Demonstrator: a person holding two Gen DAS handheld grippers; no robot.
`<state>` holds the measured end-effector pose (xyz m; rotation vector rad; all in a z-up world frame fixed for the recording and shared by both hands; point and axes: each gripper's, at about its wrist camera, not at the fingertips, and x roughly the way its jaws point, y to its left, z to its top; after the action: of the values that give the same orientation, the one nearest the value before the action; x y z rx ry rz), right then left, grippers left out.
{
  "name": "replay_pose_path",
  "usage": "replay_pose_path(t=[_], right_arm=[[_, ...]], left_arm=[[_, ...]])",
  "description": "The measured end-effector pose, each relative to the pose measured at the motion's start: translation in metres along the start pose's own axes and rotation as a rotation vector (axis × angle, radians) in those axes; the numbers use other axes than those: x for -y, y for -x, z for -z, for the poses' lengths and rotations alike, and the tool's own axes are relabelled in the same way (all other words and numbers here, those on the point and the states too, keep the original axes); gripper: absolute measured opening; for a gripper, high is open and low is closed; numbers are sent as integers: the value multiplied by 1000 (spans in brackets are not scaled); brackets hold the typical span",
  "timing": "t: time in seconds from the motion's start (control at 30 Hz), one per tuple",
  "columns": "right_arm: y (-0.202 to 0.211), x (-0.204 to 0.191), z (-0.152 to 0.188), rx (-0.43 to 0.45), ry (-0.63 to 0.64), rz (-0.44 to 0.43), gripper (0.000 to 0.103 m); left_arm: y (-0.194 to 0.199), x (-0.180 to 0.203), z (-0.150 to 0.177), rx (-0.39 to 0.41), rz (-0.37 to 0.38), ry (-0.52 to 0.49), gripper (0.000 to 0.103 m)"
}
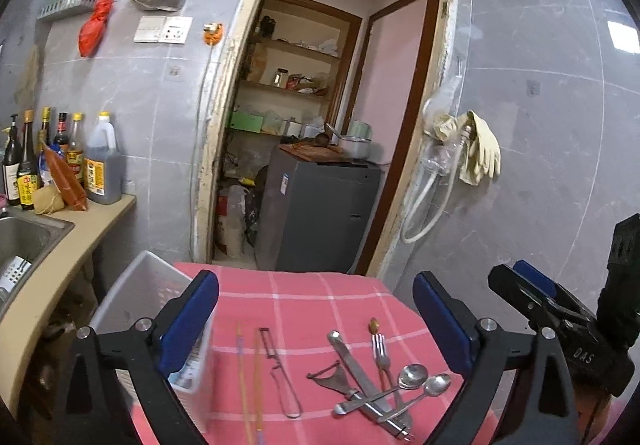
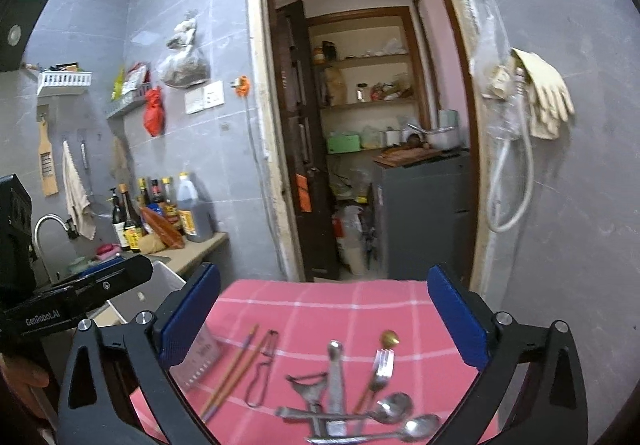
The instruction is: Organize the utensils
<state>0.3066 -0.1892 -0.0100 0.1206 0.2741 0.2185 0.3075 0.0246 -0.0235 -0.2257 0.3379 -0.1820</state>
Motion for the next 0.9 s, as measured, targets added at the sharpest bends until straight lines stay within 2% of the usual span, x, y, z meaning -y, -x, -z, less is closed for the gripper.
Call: replay_pose_path(t=[0.17, 0.3, 0.63, 0.77, 0.9], right_arm=[[5, 30, 15, -27, -19, 44, 102], [2, 51, 27, -67, -32, 61, 102], [-30, 95, 71, -195, -86, 48, 102], [-39, 111, 97, -242, -154, 67, 102], [-43, 125, 121, -292, -225, 79, 101]], left_arm=[[-13, 14, 14, -24, -1, -2, 102], [-27, 21, 30, -74, -6, 0, 102], [-65, 32, 71, -191, -25, 0, 102], [-86, 38, 85, -239, 6, -24, 102], [-108, 46, 98, -292, 69, -56, 102]])
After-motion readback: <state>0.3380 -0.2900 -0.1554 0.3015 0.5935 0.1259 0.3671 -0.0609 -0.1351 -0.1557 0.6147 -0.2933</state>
